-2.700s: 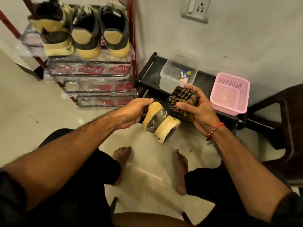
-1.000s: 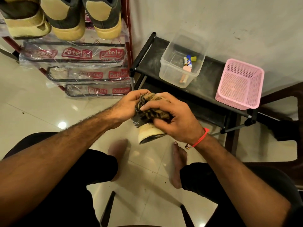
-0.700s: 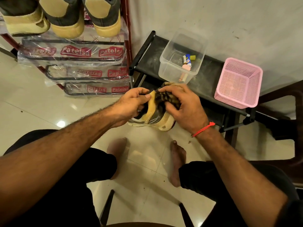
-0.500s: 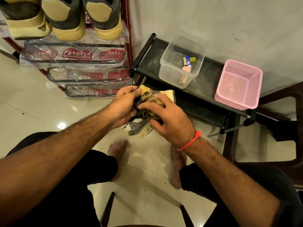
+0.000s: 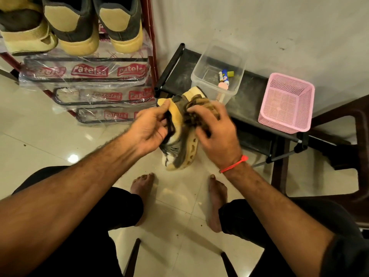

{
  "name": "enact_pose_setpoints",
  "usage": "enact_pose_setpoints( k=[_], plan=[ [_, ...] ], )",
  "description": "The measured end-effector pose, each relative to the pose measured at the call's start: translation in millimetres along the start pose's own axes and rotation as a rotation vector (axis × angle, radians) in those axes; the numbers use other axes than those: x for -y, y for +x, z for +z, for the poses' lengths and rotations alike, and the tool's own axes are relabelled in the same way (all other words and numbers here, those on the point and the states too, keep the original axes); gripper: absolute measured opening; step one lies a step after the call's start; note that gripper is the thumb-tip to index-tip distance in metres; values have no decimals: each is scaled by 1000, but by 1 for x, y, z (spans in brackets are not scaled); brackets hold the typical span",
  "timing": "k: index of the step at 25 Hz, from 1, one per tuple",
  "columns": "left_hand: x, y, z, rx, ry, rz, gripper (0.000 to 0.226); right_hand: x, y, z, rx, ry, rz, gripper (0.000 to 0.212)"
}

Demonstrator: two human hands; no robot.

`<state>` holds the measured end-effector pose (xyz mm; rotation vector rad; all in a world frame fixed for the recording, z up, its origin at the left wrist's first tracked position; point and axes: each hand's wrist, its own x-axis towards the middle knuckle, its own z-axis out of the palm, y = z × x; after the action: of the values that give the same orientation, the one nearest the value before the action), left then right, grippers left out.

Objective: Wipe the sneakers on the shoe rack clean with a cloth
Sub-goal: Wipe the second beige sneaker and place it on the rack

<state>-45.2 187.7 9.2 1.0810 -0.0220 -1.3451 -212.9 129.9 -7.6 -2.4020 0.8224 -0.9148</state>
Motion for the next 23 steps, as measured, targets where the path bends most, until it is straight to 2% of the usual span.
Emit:
enact_pose_setpoints(
  k=[2,4,8,10,12,14,20,23],
  plan=[
    [6,-6,3,70,81,-52,25,-10,5,-6,-123,16,126,44],
    [16,-8,3,126,286,-19,31,-11,6,-5,-163,55,185,42],
    [28,-7,-8,114,884,230,31,-4,1,2,-108,140,135,41],
    [30,-6,-12,78,1055,310,37,-5,2,2,-87,147,134,42],
    [28,-4,-13,110,1120,391,48,-5,3,0,-95,148,143,43],
    [26,-1,-12,150,1072,419,57,-3,5,-2,-126,158,139,43],
    [21,-2,-3,8,537,223,31,9,-3,2,-88,120,50,44],
    [18,-2,3,11,403,196,22,-9,7,-9,-164,60,128,44]
  ],
)
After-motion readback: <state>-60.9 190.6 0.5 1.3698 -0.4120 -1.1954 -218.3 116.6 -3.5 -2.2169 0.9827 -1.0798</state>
